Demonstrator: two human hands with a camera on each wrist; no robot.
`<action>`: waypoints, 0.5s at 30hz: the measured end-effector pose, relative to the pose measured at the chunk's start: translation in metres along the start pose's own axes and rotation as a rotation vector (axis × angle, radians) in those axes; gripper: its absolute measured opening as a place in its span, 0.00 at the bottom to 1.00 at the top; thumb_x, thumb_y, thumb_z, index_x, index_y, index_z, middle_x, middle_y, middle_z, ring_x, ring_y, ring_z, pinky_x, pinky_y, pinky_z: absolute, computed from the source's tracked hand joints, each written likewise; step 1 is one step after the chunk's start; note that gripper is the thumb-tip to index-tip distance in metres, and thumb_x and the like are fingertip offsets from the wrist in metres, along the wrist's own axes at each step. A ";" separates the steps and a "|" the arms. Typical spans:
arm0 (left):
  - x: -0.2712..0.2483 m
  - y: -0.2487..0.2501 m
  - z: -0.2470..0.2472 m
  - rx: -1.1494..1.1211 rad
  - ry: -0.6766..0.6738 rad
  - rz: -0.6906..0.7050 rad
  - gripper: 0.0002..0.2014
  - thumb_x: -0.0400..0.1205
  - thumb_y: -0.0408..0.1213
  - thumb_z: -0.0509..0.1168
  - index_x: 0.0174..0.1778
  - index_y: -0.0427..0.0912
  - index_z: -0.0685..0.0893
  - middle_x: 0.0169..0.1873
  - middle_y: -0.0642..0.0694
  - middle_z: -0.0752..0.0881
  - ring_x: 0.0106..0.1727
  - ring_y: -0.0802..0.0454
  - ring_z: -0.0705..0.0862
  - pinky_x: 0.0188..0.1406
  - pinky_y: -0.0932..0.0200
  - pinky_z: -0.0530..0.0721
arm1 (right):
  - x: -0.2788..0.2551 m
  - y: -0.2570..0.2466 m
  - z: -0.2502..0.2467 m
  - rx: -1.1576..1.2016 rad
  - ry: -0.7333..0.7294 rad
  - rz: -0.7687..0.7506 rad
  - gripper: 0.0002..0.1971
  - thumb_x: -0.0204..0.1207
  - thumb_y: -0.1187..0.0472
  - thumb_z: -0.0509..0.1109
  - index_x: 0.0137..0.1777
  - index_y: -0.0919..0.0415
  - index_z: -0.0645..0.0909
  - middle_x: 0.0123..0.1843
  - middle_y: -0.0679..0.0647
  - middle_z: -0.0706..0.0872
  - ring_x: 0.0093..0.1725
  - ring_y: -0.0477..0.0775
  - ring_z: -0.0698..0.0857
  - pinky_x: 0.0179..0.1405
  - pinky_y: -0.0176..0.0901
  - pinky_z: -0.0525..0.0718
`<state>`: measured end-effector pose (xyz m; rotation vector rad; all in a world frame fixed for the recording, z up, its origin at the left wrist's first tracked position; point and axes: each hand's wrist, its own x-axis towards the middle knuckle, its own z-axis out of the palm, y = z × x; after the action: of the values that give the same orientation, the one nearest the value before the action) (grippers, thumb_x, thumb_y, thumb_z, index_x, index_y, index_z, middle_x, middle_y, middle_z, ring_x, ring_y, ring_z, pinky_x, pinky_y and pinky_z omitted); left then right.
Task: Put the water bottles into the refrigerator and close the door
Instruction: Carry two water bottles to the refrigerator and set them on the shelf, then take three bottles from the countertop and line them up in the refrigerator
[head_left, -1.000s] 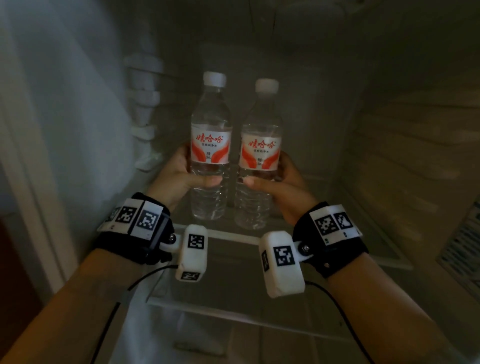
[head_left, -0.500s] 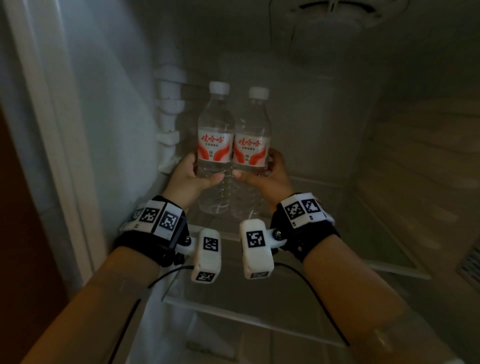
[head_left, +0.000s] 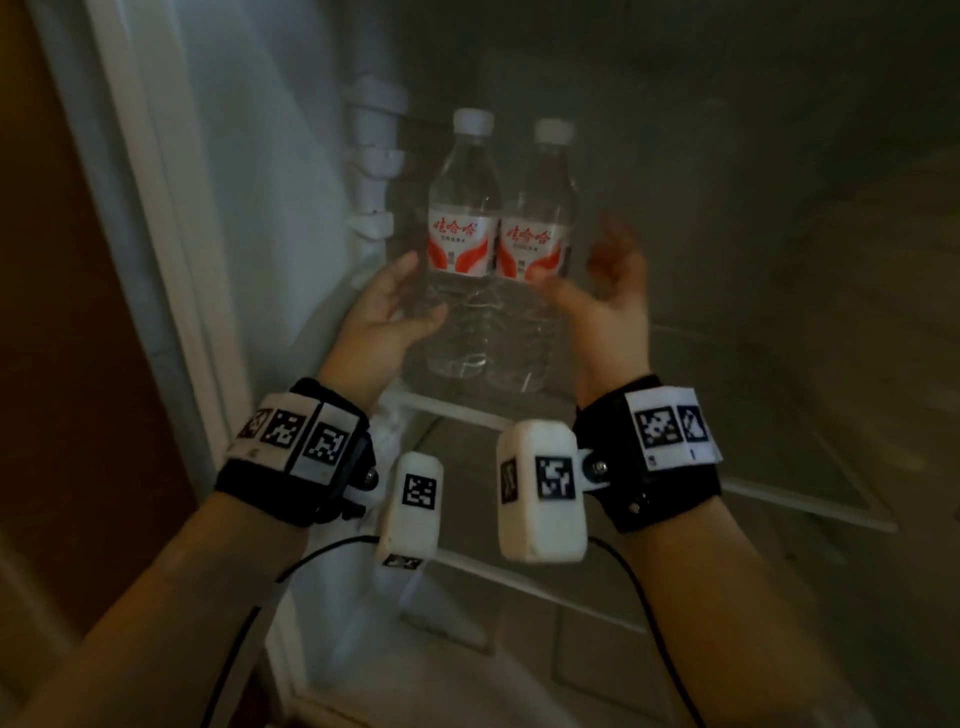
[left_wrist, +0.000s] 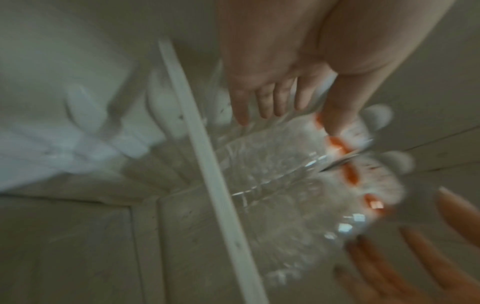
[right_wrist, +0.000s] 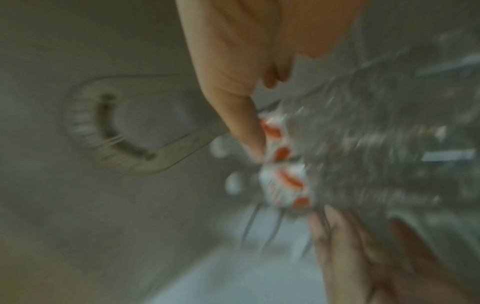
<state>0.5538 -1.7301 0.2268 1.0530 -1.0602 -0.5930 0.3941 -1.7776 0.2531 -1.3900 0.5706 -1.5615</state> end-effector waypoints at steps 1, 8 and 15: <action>-0.010 0.005 -0.002 -0.013 0.008 0.036 0.26 0.77 0.24 0.64 0.71 0.43 0.71 0.65 0.49 0.80 0.66 0.54 0.78 0.56 0.66 0.81 | -0.005 -0.005 0.004 0.059 0.007 -0.134 0.29 0.65 0.71 0.74 0.65 0.55 0.72 0.62 0.51 0.79 0.61 0.45 0.79 0.62 0.45 0.79; -0.099 0.037 -0.058 0.055 0.100 0.129 0.13 0.74 0.29 0.62 0.40 0.53 0.88 0.34 0.54 0.91 0.33 0.59 0.87 0.40 0.62 0.83 | -0.079 0.006 0.071 0.181 -0.583 -0.174 0.10 0.73 0.74 0.61 0.43 0.58 0.78 0.37 0.54 0.82 0.34 0.42 0.85 0.34 0.33 0.81; -0.231 0.069 -0.153 0.112 0.427 0.080 0.11 0.72 0.33 0.61 0.38 0.50 0.87 0.30 0.55 0.91 0.30 0.60 0.85 0.35 0.65 0.83 | -0.191 0.000 0.148 0.181 -0.927 -0.050 0.07 0.73 0.64 0.66 0.43 0.50 0.79 0.37 0.50 0.84 0.38 0.50 0.84 0.39 0.45 0.85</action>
<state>0.5927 -1.4510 0.1790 1.1651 -0.7604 -0.2288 0.5173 -1.5785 0.1941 -1.7799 -0.1681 -0.8158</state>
